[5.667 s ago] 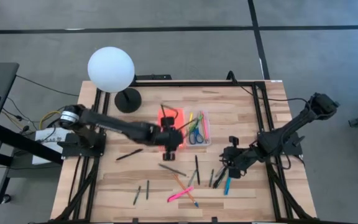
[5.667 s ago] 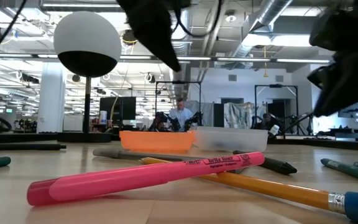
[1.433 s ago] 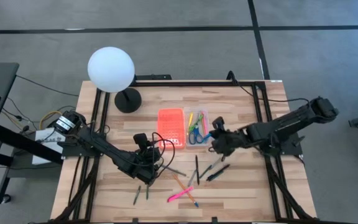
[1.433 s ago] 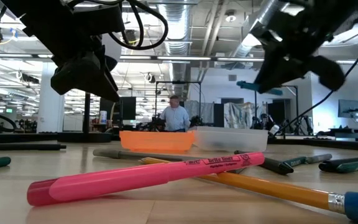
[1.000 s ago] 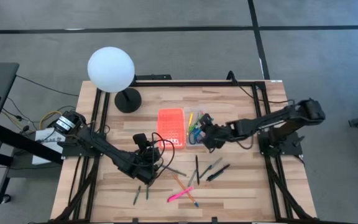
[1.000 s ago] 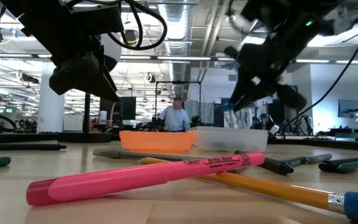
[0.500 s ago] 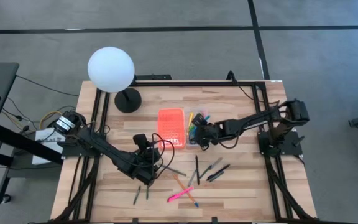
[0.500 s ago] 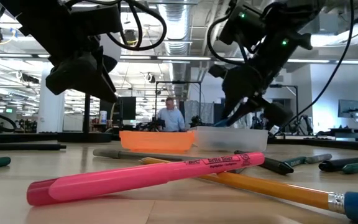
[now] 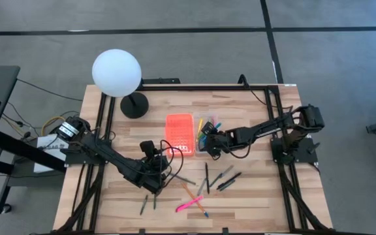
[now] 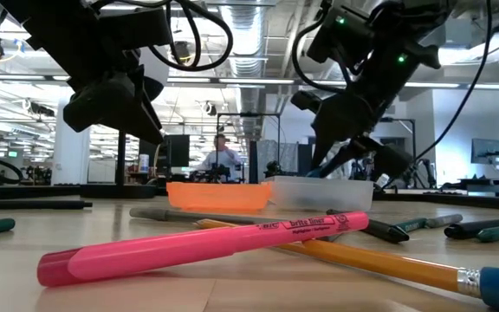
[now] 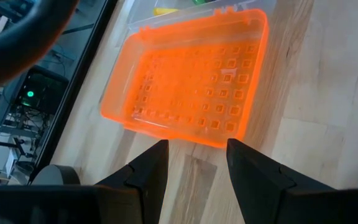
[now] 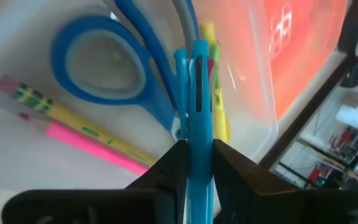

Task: Pick & place school supplies into a supply box
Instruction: Put the blue pen into the orange supply box

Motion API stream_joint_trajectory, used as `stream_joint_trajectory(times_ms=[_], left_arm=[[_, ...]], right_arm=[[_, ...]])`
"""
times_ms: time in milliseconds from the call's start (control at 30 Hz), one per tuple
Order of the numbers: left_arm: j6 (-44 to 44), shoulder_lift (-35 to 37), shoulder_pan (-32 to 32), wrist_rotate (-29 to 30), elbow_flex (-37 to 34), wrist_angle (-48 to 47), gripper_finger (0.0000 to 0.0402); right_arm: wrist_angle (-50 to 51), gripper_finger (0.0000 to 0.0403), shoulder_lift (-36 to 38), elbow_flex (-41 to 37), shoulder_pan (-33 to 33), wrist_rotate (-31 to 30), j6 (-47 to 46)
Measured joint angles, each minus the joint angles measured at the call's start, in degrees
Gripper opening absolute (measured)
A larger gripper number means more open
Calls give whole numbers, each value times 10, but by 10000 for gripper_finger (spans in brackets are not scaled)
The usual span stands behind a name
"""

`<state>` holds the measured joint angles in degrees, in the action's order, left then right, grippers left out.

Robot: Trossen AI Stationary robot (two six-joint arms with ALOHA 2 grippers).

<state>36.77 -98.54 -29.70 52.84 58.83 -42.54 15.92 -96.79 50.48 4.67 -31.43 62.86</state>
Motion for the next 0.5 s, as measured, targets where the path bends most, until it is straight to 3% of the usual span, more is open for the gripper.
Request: stream_joint_trajectory(times_ms=[267, 500], left_arm=[[4, 0, 0, 0, 0, 0, 157], [5, 0, 0, 0, 0, 0, 157]], right_arm=[[-1, 64, 0, 0, 6, 3, 17], [-1, 89, 0, 0, 3, 0, 16]])
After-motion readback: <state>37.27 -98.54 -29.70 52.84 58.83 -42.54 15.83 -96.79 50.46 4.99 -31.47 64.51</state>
